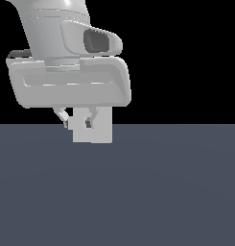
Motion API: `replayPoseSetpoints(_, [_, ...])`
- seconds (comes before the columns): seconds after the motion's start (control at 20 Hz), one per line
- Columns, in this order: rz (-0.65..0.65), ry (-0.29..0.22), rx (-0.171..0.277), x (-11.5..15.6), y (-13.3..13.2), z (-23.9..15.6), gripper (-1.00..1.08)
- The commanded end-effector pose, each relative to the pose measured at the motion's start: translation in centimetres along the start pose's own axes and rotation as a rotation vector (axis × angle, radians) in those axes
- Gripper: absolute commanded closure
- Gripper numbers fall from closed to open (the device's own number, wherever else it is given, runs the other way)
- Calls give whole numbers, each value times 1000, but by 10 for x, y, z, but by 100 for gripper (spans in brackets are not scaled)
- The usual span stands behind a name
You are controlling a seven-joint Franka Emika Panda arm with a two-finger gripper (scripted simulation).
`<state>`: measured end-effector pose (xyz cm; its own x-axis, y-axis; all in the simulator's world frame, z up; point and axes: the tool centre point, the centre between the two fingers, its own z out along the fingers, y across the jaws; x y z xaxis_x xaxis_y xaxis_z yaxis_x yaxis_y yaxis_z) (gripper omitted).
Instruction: Plug the charger into the wall socket.
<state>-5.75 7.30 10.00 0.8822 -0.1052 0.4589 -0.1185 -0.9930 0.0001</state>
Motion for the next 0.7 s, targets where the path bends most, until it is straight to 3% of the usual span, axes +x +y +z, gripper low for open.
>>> replayPoseSetpoints(0.0, [0,0,0,0,0,0,108])
replayPoseSetpoints(0.65, [-2,1,-1,33,0,16,108])
